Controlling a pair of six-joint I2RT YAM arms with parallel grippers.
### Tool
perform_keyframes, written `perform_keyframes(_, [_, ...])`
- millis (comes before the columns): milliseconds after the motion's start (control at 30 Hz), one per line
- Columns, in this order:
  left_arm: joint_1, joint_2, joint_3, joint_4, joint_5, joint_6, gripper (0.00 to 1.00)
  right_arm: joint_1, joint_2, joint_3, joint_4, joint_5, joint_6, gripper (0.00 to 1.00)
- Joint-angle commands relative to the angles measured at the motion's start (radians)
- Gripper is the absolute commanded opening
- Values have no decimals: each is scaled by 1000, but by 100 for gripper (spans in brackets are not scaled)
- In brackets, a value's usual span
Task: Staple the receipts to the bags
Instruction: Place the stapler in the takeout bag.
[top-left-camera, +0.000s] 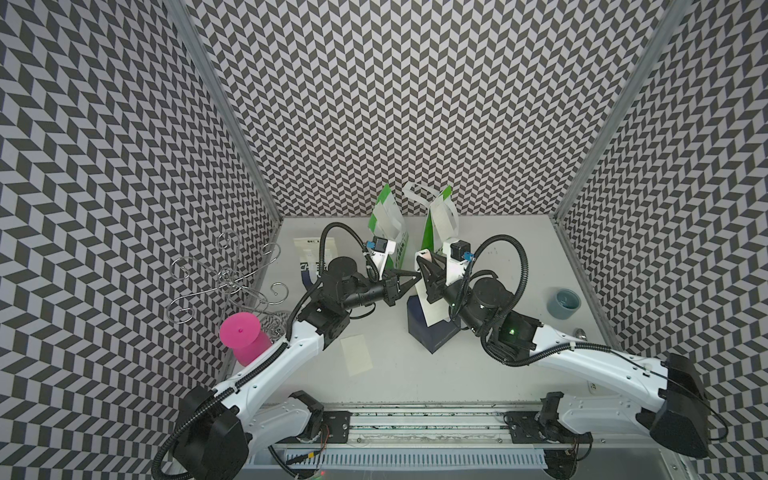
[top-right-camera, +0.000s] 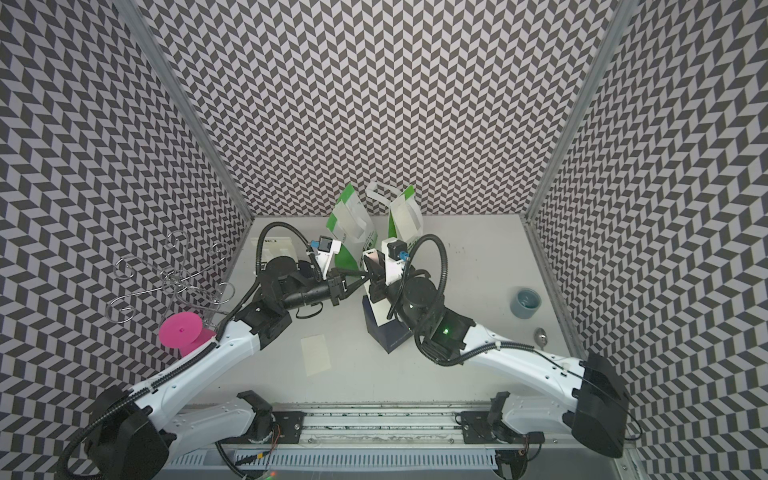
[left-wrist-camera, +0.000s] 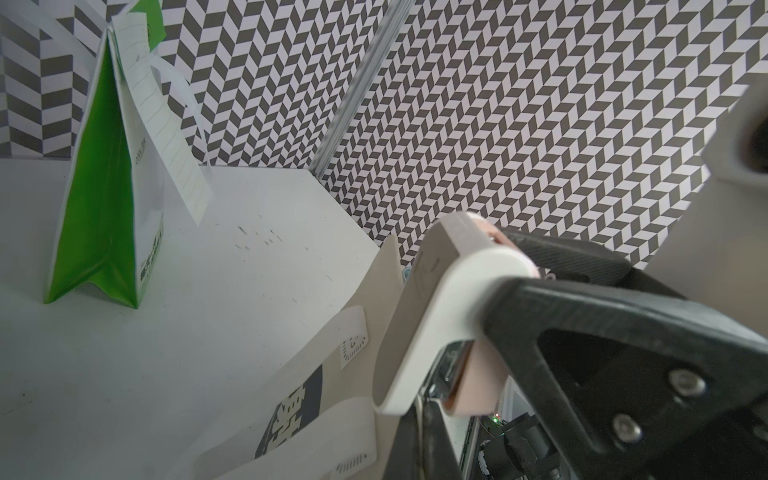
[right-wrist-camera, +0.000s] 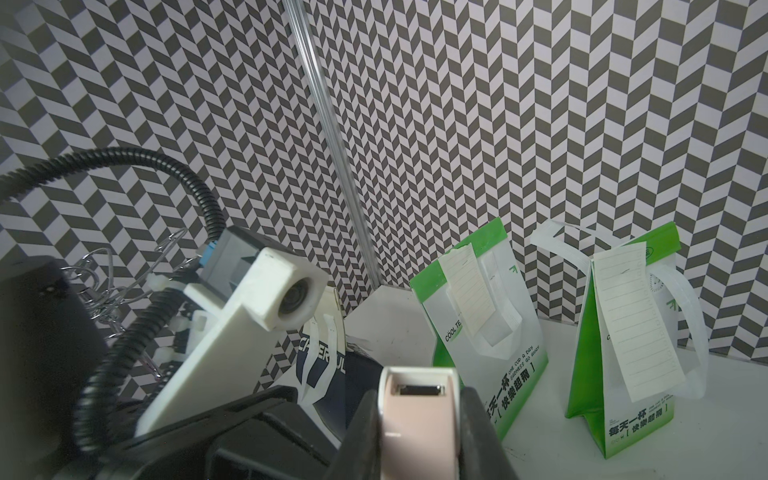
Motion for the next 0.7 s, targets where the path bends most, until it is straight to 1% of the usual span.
perform_keyframes(0, [3,-47,46,81,-53,49,0,9,-23,17,-72,-8,10,0])
perform_keyframes(200, [1,-62,37,108,-67,67,0,9,-25,26,-105,-24,10,0])
perform_keyframes(367, [-3,-61,19,171,-56,79,0,9,-21,42,-142,-35,13,0])
perform_keyframes(400, [-7,-61,20,176,-52,95,0,9,-16,50,-158,-42,12,2])
perform_keyframes(467, [-12,-57,31,152,-44,144,0,9,-14,61,-186,-62,12,16])
perform_keyframes(533, [-12,-55,34,140,-30,192,0,9,-33,56,-195,-69,18,37])
perform_keyframes(567, [-12,-53,36,128,-24,211,0,9,-45,54,-202,-69,20,45])
perform_keyframes(633, [-11,-46,46,85,-15,258,0,9,-78,53,-229,-70,25,53])
perform_keyframes(667, [-7,-42,47,73,-1,277,0,9,-94,49,-241,-72,24,55])
